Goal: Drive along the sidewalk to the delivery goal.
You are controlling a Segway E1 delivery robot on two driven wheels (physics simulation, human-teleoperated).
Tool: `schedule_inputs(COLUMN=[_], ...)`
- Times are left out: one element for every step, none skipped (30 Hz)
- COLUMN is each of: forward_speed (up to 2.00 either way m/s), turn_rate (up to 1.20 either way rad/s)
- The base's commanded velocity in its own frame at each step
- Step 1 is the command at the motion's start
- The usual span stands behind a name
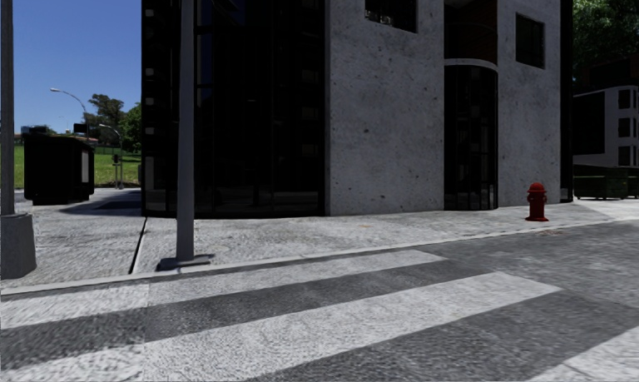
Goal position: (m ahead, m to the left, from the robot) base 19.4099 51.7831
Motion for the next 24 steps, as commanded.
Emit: schedule_inputs(forward_speed=[1.72,1.72,1.72,1.72,1.72,1.72,1.72,1.72,1.72,1.72,1.72,1.72,1.71,1.71,1.71,1.71,1.71,1.71,1.71,1.71,1.71,1.71,1.71,1.71], turn_rate=[0.0,0.0,0.0,0.0,0.0,0.0,0.0,0.0,0.0,0.0,0.0,0.0,0.0,0.0,0.0,0.0,0.0,0.0,0.0,0.0,0.05,0.12,0.16,0.16])
